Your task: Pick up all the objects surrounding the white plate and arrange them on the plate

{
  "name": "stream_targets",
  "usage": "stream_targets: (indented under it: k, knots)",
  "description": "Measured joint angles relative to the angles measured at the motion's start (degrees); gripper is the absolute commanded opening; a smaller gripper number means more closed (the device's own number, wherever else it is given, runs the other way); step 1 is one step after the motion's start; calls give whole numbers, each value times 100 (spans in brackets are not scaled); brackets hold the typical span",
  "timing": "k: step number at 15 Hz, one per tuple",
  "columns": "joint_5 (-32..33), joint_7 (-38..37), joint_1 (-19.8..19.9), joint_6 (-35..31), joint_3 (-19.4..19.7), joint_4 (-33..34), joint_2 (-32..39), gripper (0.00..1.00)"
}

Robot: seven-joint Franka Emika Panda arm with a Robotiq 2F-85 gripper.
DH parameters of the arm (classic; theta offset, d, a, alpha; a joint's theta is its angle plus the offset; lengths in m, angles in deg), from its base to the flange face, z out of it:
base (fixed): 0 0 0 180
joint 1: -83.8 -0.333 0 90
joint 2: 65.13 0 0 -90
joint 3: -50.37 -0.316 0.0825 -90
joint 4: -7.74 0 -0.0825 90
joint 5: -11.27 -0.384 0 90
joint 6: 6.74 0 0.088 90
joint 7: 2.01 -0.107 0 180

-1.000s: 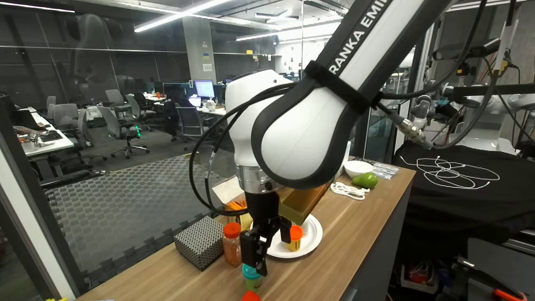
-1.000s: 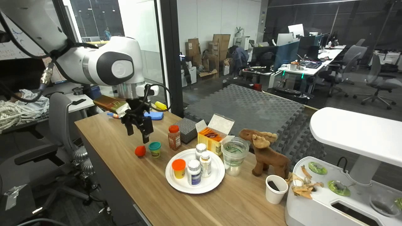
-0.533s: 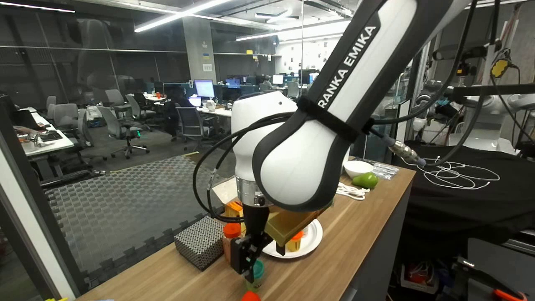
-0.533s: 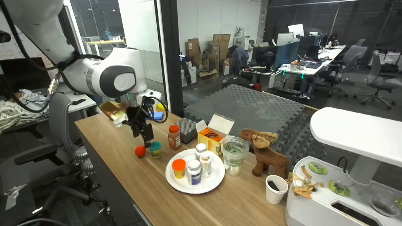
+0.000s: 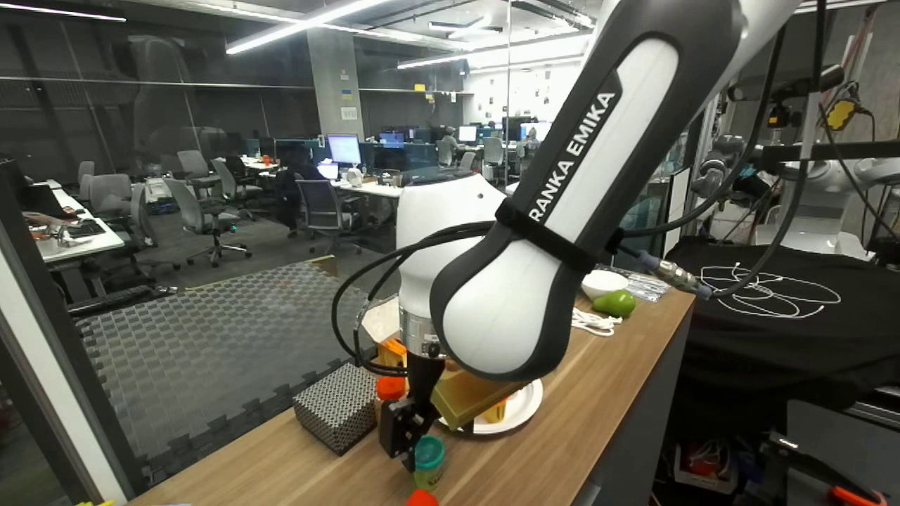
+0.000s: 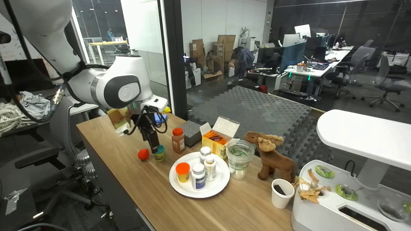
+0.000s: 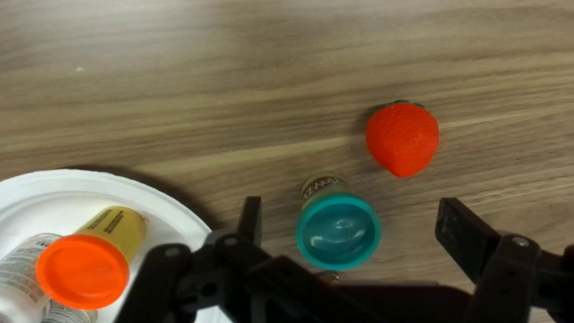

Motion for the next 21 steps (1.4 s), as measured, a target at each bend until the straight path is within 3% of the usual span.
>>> stream_targets:
  k: [7, 8, 9, 15, 21]
  knots:
    - [-1, -236, -190, -115, 175, 282, 388, 100]
    - [-8, -246, -194, -115, 185, 336, 445, 93]
    - [-14, -250, -195, -115, 193, 389, 500, 74]
    - [-18, -278, -282, -115, 364, 582, 713, 29]
    - [-17, -324, -404, -115, 614, 601, 716, 28]
